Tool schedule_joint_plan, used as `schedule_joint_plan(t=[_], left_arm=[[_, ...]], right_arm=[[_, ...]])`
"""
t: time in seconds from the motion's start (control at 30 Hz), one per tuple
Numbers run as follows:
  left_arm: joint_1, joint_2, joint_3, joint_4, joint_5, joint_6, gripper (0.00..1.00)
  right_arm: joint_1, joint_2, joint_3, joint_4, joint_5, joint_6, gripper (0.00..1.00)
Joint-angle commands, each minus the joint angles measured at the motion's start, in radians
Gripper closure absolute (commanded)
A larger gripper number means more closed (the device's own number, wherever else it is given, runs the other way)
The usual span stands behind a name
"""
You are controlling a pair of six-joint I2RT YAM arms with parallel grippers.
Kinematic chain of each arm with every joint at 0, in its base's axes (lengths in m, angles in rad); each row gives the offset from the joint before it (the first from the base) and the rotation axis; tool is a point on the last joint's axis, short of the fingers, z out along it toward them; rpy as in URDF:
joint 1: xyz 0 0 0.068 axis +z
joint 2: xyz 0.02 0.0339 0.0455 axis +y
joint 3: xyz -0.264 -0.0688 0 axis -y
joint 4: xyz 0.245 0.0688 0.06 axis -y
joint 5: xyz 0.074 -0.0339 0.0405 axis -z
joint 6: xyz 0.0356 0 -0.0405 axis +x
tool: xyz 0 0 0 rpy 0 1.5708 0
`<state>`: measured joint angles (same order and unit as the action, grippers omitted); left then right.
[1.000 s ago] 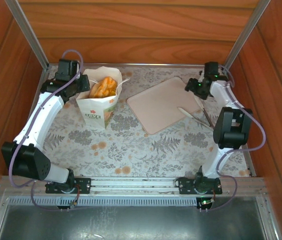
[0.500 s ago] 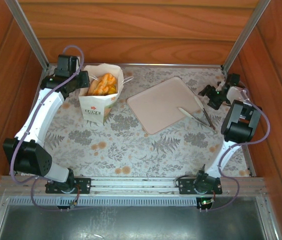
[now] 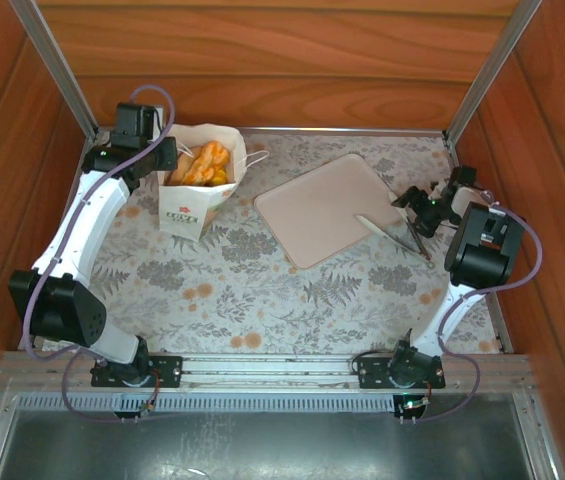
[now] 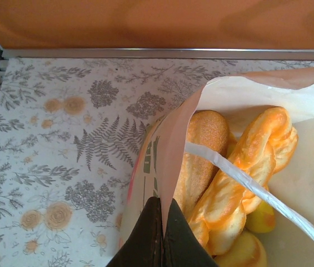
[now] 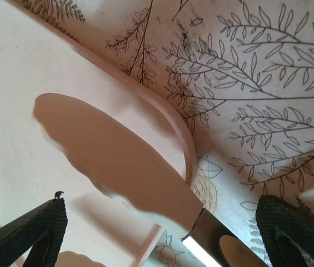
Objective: Take the fake bread out of the paper bag
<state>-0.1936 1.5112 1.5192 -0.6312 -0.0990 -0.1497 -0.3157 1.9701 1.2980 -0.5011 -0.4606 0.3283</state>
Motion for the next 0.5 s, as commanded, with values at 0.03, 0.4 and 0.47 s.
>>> schedule_joint_plan(t=[0.03, 0.4, 0.47], left_arm=[[0.008, -0.002, 0.045, 0.079, -0.007, 0.052, 1.0], [0.006, -0.013, 0.011, 0.123, 0.093, 0.057, 1.0], [0.007, -0.02, 0.002, 0.135, 0.106, 0.052, 1.0]], right_arm=[[-0.007, -0.045, -0.072, 0.006, -0.055, 0.025, 0.06], [0.062, -0.14, -0.209, -0.008, 0.031, -0.017, 0.06], [0.094, -0.163, -0.235, -0.021, 0.07, -0.023, 0.05]])
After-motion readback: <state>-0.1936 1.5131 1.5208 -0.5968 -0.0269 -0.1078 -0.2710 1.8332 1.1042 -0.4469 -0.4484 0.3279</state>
